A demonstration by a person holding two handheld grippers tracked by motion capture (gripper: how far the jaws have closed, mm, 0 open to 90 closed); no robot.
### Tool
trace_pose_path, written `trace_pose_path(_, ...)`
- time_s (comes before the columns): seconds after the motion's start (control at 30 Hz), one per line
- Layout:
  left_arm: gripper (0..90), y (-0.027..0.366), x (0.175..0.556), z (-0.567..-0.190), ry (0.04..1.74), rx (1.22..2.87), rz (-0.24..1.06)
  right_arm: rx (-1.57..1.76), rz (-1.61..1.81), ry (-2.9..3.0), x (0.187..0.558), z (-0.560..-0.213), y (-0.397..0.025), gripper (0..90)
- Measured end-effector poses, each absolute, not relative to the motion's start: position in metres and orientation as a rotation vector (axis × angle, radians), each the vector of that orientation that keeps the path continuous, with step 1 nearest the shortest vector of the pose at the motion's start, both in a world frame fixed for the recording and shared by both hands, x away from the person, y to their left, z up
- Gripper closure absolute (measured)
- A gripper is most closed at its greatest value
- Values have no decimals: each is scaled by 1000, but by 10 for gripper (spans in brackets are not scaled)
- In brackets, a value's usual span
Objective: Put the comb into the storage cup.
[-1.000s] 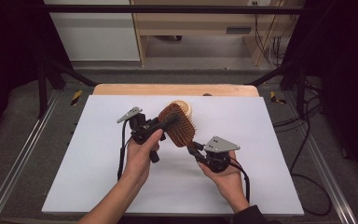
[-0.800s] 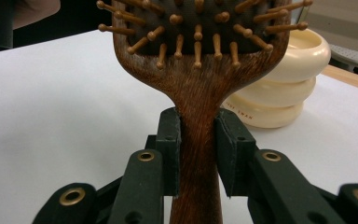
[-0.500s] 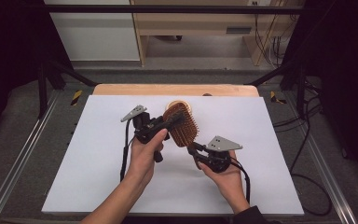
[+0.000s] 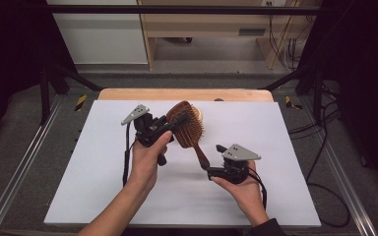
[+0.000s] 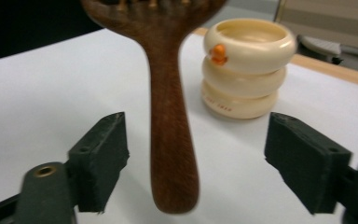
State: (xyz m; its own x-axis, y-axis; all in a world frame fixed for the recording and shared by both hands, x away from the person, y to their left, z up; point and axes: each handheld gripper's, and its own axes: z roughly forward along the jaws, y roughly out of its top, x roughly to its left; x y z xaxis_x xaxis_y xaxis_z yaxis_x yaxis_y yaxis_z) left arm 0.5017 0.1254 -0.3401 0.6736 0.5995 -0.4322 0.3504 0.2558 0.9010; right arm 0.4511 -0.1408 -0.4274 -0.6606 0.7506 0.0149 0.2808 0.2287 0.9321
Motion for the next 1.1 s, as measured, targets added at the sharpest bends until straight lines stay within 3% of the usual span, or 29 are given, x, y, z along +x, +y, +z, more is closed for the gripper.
trace_pose_path(0.07,520,128,501,-335,873,1351,226,955,1391,2043,450,-427,-145,129)
trace_pose_path(0.4,520,134,501,-317,846,1326,260,955,1308,2003,445,-431,-164,116)
trace_pose_path(0.67,519,135,509,-304,836,1319,278,998,1270,1928,438,-431,-177,52)
trace_pose_path(1.1,518,126,521,-279,823,1327,296,1045,1207,1933,435,-441,-205,55)
